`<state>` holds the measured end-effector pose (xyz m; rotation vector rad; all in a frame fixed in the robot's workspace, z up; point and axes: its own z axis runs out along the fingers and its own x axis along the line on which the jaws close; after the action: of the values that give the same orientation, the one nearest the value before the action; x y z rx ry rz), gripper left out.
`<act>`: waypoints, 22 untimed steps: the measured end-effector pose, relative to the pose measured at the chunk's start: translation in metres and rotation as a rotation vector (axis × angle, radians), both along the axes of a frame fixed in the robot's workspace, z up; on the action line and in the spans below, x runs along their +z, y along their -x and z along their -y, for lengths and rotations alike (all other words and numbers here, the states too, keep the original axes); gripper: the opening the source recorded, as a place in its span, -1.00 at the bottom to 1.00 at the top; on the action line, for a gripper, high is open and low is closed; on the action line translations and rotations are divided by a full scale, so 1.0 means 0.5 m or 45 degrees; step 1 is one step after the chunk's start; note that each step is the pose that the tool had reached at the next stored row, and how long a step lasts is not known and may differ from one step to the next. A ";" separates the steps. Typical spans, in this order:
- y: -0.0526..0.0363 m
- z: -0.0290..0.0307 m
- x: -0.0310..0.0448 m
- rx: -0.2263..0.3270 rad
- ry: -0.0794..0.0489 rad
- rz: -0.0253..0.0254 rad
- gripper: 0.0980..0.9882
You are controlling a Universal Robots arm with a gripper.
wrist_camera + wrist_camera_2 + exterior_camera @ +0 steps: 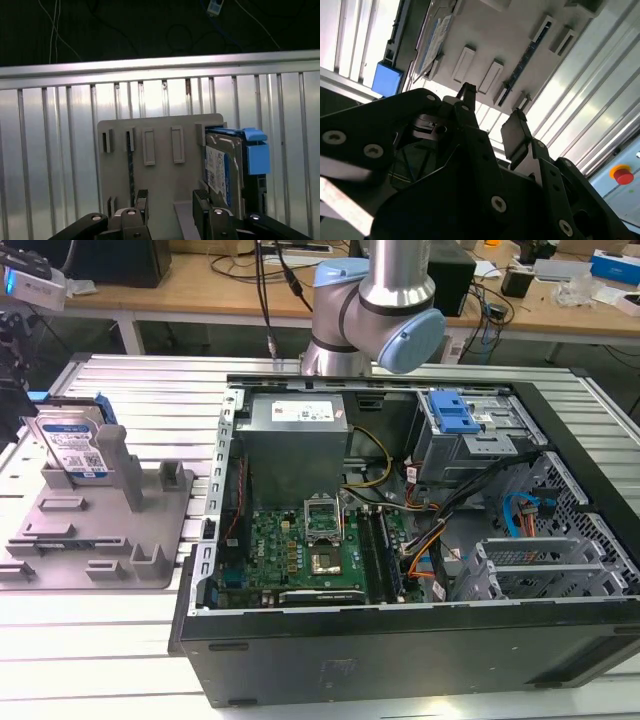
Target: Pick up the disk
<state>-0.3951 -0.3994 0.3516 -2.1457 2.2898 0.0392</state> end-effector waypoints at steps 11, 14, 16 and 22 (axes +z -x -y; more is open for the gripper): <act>0.007 -0.083 0.000 0.000 0.011 -0.0001 -0.14; 0.011 -0.113 0.000 0.001 0.012 -0.0001 -0.14; 0.014 -0.128 0.000 0.002 0.012 -0.0001 -0.14; 0.040 -0.146 -0.002 0.007 0.013 0.0000 -0.14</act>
<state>-0.4150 -0.3267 0.3507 -2.1572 2.2888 0.0277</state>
